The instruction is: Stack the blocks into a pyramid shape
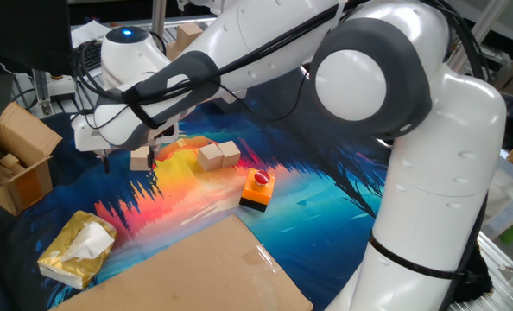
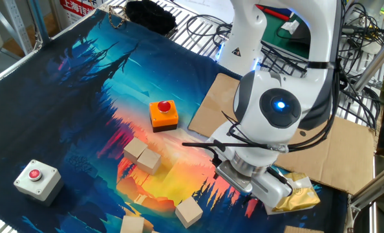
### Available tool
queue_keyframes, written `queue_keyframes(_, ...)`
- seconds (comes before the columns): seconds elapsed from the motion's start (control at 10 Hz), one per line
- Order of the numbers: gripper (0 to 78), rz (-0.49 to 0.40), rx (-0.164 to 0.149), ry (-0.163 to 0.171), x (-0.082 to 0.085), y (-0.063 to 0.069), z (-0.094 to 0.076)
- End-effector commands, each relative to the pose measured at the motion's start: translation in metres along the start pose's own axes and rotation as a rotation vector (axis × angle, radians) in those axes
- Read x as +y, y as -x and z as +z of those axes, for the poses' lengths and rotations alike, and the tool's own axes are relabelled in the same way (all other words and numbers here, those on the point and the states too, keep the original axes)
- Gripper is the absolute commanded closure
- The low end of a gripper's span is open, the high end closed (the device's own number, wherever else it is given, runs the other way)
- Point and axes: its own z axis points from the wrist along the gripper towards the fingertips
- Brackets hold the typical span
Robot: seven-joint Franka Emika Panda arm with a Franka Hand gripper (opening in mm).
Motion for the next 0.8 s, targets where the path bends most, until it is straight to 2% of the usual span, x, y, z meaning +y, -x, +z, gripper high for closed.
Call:
queue_keyframes(0.1,0.1,-0.044,0.012,0.028,-0.047,0.103,0.028)
queue_keyframes(0.3,0.1,-0.056,0.010,0.031,-0.052,0.113,0.034)
queue_keyframes(0.5,0.1,-0.039,0.016,0.062,-0.053,0.120,0.038)
queue_keyframes(0.8,0.1,-0.034,0.013,0.057,-0.051,0.121,0.046)
